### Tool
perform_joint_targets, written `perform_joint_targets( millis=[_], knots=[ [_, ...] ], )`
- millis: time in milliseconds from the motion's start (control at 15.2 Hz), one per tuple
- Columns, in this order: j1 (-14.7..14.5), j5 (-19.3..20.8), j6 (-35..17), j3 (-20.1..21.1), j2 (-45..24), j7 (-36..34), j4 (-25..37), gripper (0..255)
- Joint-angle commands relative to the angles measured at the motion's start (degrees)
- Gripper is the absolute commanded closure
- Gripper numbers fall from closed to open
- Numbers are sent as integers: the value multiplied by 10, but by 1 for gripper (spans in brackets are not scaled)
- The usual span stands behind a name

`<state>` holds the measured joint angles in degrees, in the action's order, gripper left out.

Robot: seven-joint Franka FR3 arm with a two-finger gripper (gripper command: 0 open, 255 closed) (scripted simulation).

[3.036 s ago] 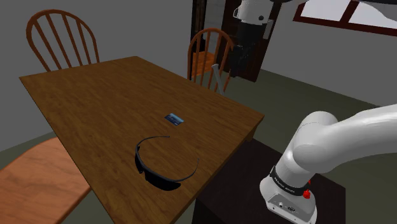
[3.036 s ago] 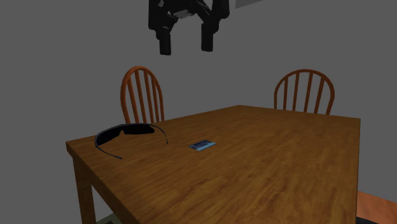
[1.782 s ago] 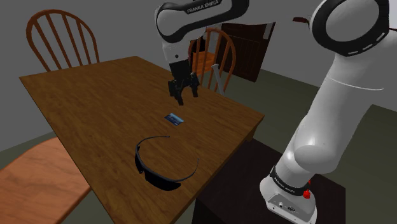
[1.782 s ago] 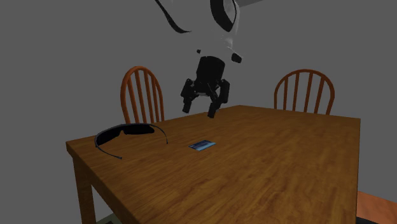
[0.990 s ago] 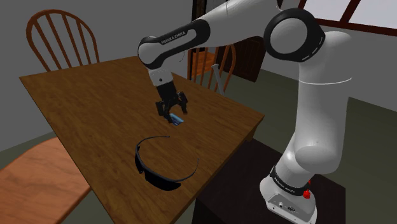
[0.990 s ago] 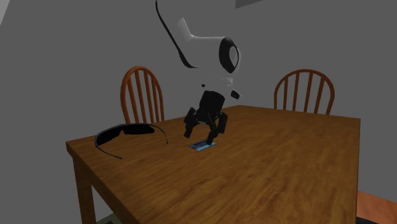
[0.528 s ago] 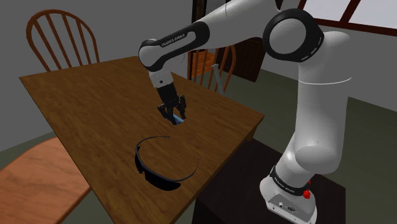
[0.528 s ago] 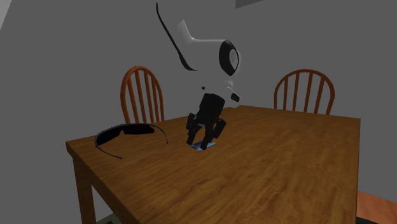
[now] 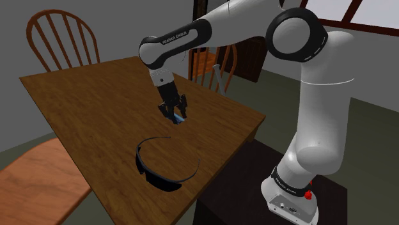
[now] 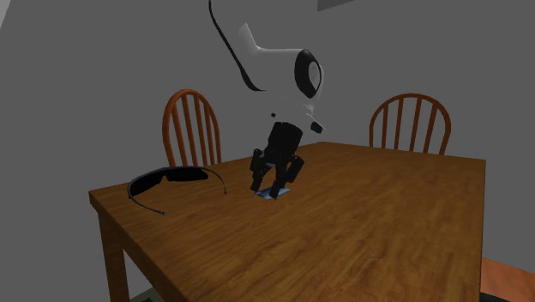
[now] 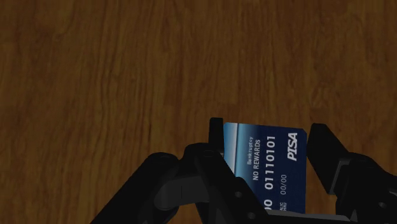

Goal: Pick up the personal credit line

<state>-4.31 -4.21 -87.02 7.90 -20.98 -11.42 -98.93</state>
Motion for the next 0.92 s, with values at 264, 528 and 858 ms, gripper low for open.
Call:
perform_joint_targets(
  millis=[264,528,858],
  knots=[
    [1,-2,42,1,15,-2,27,255],
    [2,-3,69,1,23,-5,47,255],
    [2,-4,91,1,28,-6,63,255]
  ],
)
